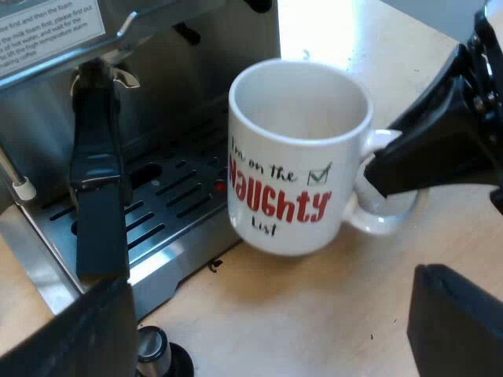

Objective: Place mug into machine

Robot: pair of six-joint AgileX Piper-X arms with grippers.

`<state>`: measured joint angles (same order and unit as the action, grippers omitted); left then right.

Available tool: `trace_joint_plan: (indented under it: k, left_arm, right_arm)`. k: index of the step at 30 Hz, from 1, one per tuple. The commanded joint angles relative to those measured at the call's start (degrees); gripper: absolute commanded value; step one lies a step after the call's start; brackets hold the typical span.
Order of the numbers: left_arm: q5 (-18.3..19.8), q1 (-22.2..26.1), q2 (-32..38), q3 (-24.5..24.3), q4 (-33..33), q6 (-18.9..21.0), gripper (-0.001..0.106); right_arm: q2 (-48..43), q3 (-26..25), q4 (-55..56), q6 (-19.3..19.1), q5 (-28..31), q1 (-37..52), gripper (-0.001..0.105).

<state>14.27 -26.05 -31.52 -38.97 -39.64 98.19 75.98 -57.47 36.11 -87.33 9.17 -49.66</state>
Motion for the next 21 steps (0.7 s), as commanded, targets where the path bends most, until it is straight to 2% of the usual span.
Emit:
trace_joint_plan:
  k: [1, 8, 12, 21]
  left_arm:
    - [-0.76, -0.05, -0.12, -0.20, 1.22, -0.54, 0.071]
    - [-0.58, -0.05, -0.12, -0.20, 1.22, -0.54, 0.071]
    - [-0.58, -0.05, -0.12, -0.20, 1.22, -0.54, 0.071]
    - [-0.38, -0.05, -0.12, -0.20, 1.02, -0.54, 0.071]
  right_arm:
    - [-0.41, -1.21, -2.02, 0.34, 1.66, 0.13, 0.000]
    - [3.86, -1.21, -4.18, 2.33, 2.72, -0.35, 0.000]
    - [5.71, -1.33, -6.51, 3.44, 5.74, -0.53, 0.000]
    - [9.28, -1.33, -10.72, 3.42, 6.61, -0.53, 0.000]
